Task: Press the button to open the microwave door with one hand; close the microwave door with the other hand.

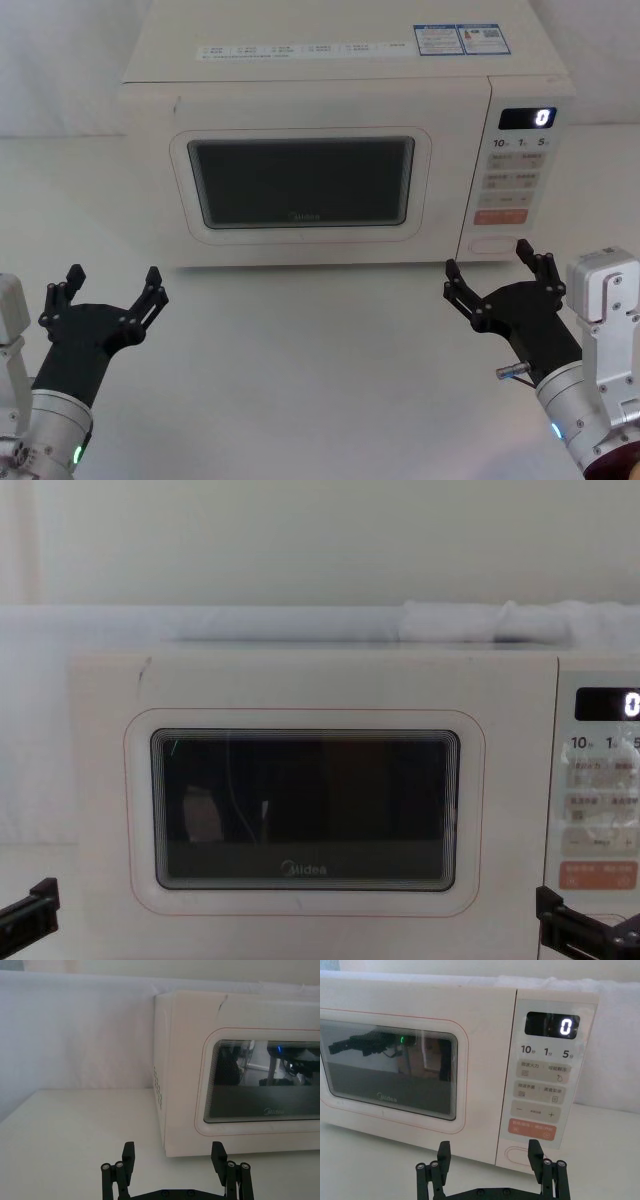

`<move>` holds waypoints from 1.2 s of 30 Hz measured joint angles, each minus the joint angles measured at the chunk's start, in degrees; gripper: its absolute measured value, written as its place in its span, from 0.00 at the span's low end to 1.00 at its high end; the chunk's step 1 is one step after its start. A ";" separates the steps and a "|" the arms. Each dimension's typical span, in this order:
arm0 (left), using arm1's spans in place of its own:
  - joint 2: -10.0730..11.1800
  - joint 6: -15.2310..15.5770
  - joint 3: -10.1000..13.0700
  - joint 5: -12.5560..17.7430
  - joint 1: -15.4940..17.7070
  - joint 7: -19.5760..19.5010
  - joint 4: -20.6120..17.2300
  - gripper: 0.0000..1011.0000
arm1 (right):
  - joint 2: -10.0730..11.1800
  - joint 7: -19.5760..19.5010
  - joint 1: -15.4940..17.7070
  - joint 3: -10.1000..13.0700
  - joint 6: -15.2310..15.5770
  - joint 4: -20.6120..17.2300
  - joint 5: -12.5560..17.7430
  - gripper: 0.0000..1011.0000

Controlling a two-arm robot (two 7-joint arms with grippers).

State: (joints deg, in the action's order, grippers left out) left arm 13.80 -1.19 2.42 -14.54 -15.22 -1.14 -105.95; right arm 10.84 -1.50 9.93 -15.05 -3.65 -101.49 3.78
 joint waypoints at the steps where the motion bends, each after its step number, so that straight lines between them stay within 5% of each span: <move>1: 0.00 0.00 0.00 0.00 0.00 0.00 0.00 0.99 | 0.00 0.00 0.00 0.00 0.00 0.00 0.00 0.99; 36: 0.00 0.00 0.00 0.00 0.00 0.00 0.00 0.99 | 0.00 0.00 0.00 0.00 0.00 0.00 0.00 0.99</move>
State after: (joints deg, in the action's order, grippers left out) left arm 13.81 -1.19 2.42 -14.54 -15.21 -1.14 -105.95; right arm 10.84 -1.50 9.93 -15.05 -3.65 -101.49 3.78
